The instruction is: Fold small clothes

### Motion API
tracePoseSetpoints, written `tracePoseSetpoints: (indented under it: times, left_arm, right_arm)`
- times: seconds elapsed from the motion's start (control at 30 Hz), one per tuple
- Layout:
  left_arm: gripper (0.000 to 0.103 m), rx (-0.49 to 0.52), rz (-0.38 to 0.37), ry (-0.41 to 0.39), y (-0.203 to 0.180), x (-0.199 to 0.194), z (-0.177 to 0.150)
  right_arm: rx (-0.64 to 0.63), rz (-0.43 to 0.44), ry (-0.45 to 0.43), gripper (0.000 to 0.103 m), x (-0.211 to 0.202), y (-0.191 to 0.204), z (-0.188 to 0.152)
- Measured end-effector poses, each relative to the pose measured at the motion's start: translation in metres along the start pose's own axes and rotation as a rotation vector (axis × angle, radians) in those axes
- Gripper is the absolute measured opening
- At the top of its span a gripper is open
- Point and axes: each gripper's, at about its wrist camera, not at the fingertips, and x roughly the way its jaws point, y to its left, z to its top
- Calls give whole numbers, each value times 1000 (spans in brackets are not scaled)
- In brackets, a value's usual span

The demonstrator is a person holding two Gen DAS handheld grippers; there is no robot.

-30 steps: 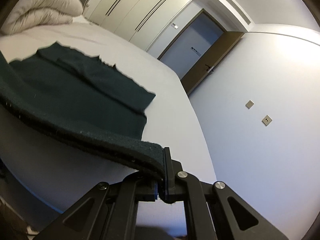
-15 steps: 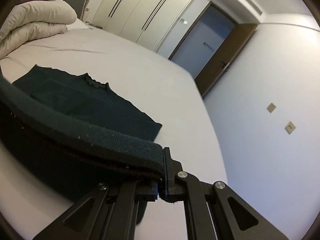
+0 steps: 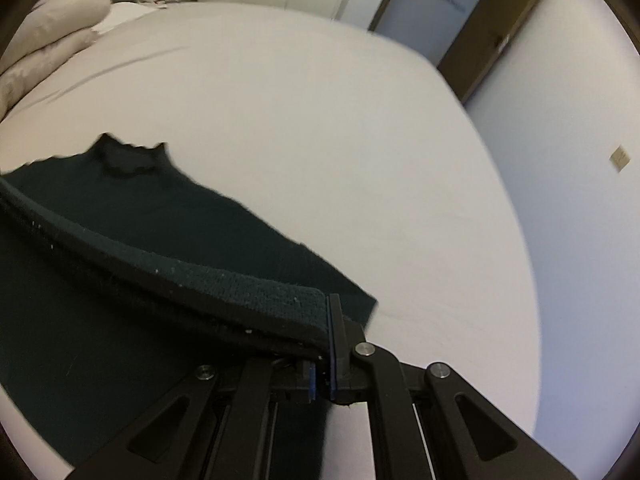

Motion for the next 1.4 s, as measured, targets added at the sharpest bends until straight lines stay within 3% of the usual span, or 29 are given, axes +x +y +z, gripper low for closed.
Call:
tracePoseSetpoints:
  times: [0.13,0.23,0.27,0.3,0.33,0.37,0.43,0.57,0.63,0.7,0.77,0.9,0.93,1.0,1.1,1.2,1.33,1.4]
  left_arm:
    - [9,23,46,72,-3,52,13]
    - [19,9,60,59,1,66,19]
    - [37,-8,72,43,6,67,24]
    - [76,-26,98,36,11,67,27]
    - [89,-48,134,29,17,67,30]
    - [93,-80,165,10,26,64,33]
    - [93,-119,141,3,38,60,35]
    - [93,-182,184,-80,59,29,36]
    - [93,-234,191,-117,68,14,31]
    - [93,-313,172,-147,75,-1,18]
    - [93,-362,117,-145,72,-7,0]
    - [93,-372,75,-132,59,-8,-37]
    - [93,-371,58,-135,55,-7,-42]
    - [93,-362,29,-139,46,-8,-68]
    - [93,-353,25,-111,27,3,-99]
    - [93,-431,-30,-103,37,13,-125]
    - [95,-441,-16,-53,47,23,-129]
    - [95,-428,25,-55,46,21,-128]
  right_arm:
    - [76,49,93,9,47,-6,11]
    - [139,85,58,21,54,-14,14]
    - [152,86,57,30,54,-17,14]
    - [186,63,46,58,52,-25,10]
    - [210,48,33,80,50,-31,7]
    - [249,40,14,86,48,-40,3]
    - [357,45,5,89,44,-62,-11]
    - [570,25,-19,87,22,-96,-41]
    - [625,88,-51,84,5,-100,-55]
    - [600,154,-93,84,-15,-88,-68]
    - [547,165,-101,84,-26,-69,-79]
    - [431,130,-33,82,-24,-28,-102]
    - [425,122,-6,77,-19,-23,-105]
    - [449,156,36,74,-13,-16,-122]
    - [462,145,15,74,-19,-10,-138]
    - [468,139,11,74,-20,-7,-142]
    - [517,126,1,84,-13,-22,-137]
    - [563,102,5,84,-11,-28,-129]
